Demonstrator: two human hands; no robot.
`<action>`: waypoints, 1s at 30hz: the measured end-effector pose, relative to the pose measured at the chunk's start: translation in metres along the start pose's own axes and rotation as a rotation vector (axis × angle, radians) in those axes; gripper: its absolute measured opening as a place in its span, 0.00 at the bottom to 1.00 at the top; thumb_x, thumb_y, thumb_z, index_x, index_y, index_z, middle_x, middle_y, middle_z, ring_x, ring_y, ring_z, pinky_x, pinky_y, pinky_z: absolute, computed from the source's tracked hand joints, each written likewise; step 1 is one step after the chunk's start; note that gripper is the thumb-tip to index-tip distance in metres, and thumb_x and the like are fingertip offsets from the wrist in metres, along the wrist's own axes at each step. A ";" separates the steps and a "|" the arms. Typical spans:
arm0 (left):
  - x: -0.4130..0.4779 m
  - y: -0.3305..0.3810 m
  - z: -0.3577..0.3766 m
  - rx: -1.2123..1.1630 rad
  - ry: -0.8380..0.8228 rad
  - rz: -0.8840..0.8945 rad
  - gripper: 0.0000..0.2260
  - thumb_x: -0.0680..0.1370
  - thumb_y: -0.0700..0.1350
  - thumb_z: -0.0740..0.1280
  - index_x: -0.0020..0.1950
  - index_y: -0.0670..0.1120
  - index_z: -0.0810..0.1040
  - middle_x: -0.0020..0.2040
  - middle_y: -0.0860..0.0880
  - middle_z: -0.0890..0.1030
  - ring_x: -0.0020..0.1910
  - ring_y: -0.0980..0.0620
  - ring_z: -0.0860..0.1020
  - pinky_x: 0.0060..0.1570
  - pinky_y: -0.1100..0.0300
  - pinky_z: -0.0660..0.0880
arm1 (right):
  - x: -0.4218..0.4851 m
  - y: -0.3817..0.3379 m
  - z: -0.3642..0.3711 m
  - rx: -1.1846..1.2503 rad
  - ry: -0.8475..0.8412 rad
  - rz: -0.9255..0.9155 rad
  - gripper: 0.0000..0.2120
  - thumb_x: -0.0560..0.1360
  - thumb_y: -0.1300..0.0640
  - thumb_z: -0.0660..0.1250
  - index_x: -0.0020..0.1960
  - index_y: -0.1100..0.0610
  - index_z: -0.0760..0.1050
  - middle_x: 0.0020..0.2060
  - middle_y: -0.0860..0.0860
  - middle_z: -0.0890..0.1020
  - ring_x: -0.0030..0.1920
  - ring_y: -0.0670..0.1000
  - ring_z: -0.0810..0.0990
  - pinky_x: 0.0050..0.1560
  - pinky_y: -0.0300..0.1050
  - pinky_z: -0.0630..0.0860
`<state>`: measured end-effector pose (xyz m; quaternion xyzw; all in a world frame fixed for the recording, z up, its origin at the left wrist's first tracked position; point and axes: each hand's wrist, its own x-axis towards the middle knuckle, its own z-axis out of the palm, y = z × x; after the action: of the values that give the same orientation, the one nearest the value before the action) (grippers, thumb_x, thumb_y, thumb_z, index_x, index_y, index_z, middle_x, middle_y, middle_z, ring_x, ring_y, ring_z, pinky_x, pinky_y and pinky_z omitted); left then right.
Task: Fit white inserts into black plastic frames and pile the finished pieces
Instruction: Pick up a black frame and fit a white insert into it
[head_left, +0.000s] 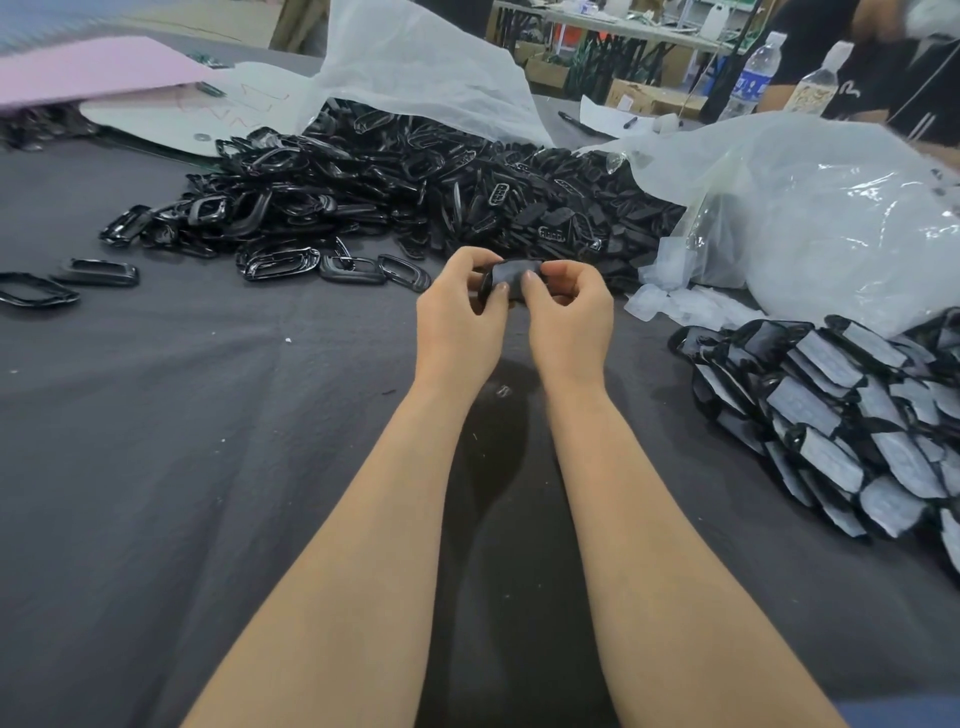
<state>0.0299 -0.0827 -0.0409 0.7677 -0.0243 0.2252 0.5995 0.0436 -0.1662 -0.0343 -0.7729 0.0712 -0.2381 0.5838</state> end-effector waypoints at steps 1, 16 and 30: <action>0.000 0.000 0.000 0.000 0.001 0.009 0.09 0.79 0.38 0.65 0.51 0.52 0.73 0.41 0.61 0.76 0.45 0.58 0.79 0.45 0.70 0.76 | 0.001 -0.001 0.000 0.032 -0.003 0.027 0.05 0.76 0.60 0.68 0.51 0.56 0.75 0.53 0.58 0.79 0.49 0.50 0.78 0.54 0.42 0.76; 0.002 -0.001 0.000 -0.106 0.058 -0.053 0.10 0.78 0.37 0.65 0.50 0.53 0.72 0.41 0.55 0.78 0.46 0.50 0.82 0.47 0.60 0.80 | -0.002 0.000 0.000 -0.067 0.055 -0.171 0.06 0.77 0.62 0.66 0.53 0.61 0.75 0.50 0.53 0.73 0.38 0.39 0.71 0.43 0.23 0.66; 0.004 0.001 0.001 -0.124 -0.053 -0.082 0.10 0.78 0.37 0.66 0.51 0.52 0.75 0.47 0.50 0.81 0.48 0.49 0.82 0.55 0.51 0.79 | 0.009 0.003 -0.006 0.286 -0.022 0.133 0.07 0.76 0.62 0.67 0.50 0.55 0.71 0.43 0.48 0.77 0.43 0.45 0.76 0.47 0.38 0.78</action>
<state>0.0330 -0.0827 -0.0389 0.7352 -0.0224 0.1783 0.6536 0.0495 -0.1758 -0.0333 -0.6782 0.0812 -0.1979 0.7031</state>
